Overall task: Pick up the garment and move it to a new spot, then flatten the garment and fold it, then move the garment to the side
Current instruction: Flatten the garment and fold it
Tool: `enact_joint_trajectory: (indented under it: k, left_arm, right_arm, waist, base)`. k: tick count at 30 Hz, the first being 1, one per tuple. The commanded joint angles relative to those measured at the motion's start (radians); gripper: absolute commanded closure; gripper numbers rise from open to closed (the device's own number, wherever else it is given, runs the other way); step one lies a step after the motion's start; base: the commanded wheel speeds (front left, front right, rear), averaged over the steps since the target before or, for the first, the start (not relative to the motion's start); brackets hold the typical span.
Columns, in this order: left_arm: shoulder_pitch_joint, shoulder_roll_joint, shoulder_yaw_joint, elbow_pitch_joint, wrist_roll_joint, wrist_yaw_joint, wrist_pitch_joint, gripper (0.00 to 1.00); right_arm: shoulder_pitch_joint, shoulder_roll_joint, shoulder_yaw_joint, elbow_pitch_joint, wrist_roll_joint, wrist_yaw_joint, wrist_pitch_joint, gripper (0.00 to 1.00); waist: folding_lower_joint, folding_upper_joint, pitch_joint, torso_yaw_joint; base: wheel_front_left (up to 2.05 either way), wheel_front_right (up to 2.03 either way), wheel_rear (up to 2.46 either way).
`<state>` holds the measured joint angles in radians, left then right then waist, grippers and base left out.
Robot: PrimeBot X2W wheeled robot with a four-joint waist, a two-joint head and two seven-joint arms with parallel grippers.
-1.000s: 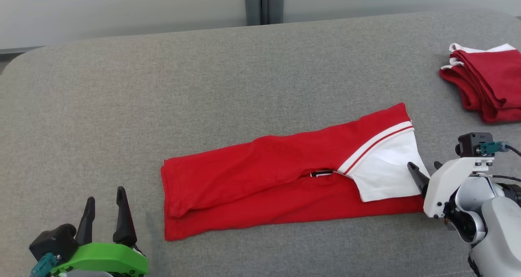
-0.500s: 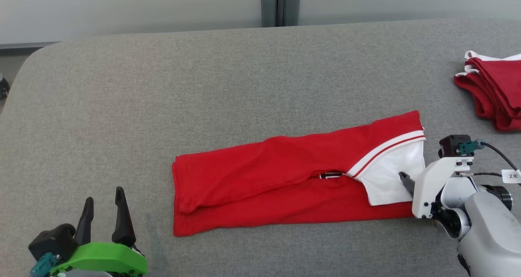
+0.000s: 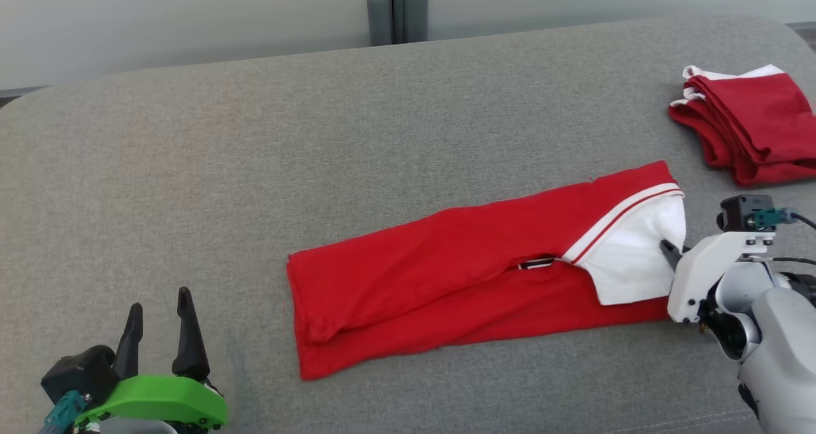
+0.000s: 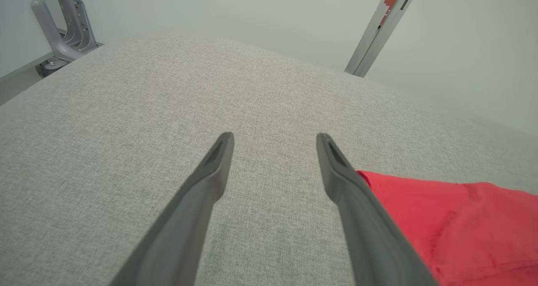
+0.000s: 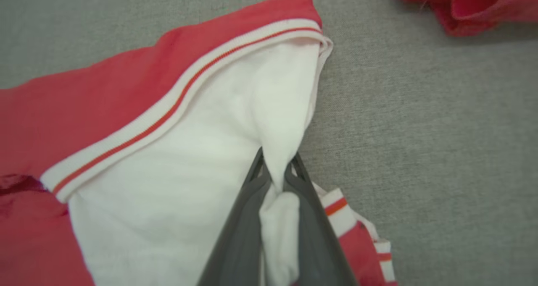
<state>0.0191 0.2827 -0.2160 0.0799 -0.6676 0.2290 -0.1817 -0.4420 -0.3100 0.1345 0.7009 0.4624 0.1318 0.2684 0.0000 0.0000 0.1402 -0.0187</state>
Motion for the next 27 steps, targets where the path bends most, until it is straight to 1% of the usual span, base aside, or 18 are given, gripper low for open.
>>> enact_joint_trajectory:
  k: [1, 4, 7, 13, 19, 22, 24, 27]
  left_arm:
    - [-0.014, 0.008, 0.002, -0.001, 0.006, 0.001, 0.0, 0.0]
    - [-0.015, 0.011, 0.003, 0.001, 0.004, 0.002, 0.0, 0.0]
    - [-0.018, 0.012, 0.001, 0.003, 0.003, 0.002, 0.001, 0.0]
    - [-0.023, 0.014, -0.005, 0.005, 0.005, 0.001, 0.005, 0.0]
    - [-0.03, 0.013, -0.013, 0.008, 0.005, -0.004, 0.0, 0.0]
    - [-0.03, 0.011, -0.015, 0.01, 0.004, -0.004, -0.001, 0.0]
    - [-0.032, 0.01, -0.017, 0.011, 0.003, -0.006, -0.002, 0.0]
    - [-0.037, 0.007, -0.023, 0.015, 0.002, -0.008, -0.003, 0.0]
  right_arm:
    - [0.007, -0.017, -0.012, -0.01, 0.008, -0.002, -0.015, 1.0]
    - [0.025, -0.032, -0.026, -0.047, 0.018, -0.002, -0.038, 1.0]
    - [0.044, -0.031, -0.024, -0.101, 0.029, -0.002, -0.05, 1.0]
    - [0.093, 0.003, 0.018, -0.256, 0.055, -0.002, -0.044, 1.0]
    - [0.128, 0.05, 0.111, -0.424, 0.063, -0.002, -0.025, 1.0]
    - [0.133, 0.079, 0.168, -0.479, 0.064, -0.002, -0.01, 1.0]
    - [0.13, 0.103, 0.212, -0.5, 0.071, -0.002, 0.002, 1.0]
    - [0.107, 0.14, 0.269, -0.495, 0.07, -0.002, 0.009, 1.0]
  waist:
    - [0.0, 0.0, 0.001, -0.022]
    - [0.0, 0.0, 0.003, -0.042]
    - [0.0, 0.0, 0.003, -0.055]
    - [0.0, 0.0, 0.0, -0.061]
    - [0.0, 0.0, -0.007, -0.025]
    - [0.0, 0.0, -0.011, -0.001]
    - [0.0, 0.0, -0.013, 0.018]
    - [0.0, 0.0, -0.015, 0.049]
  base:
    - [0.0, 0.0, 0.0]
    - [0.0, 0.0, 0.0]
    - [0.0, 0.0, 0.0]
    - [0.0, 0.0, 0.0]
    - [0.0, 0.0, 0.0]
    - [0.0, 0.0, 0.0]
    - [0.0, 0.0, 0.0]
    - [0.0, 0.0, 0.0]
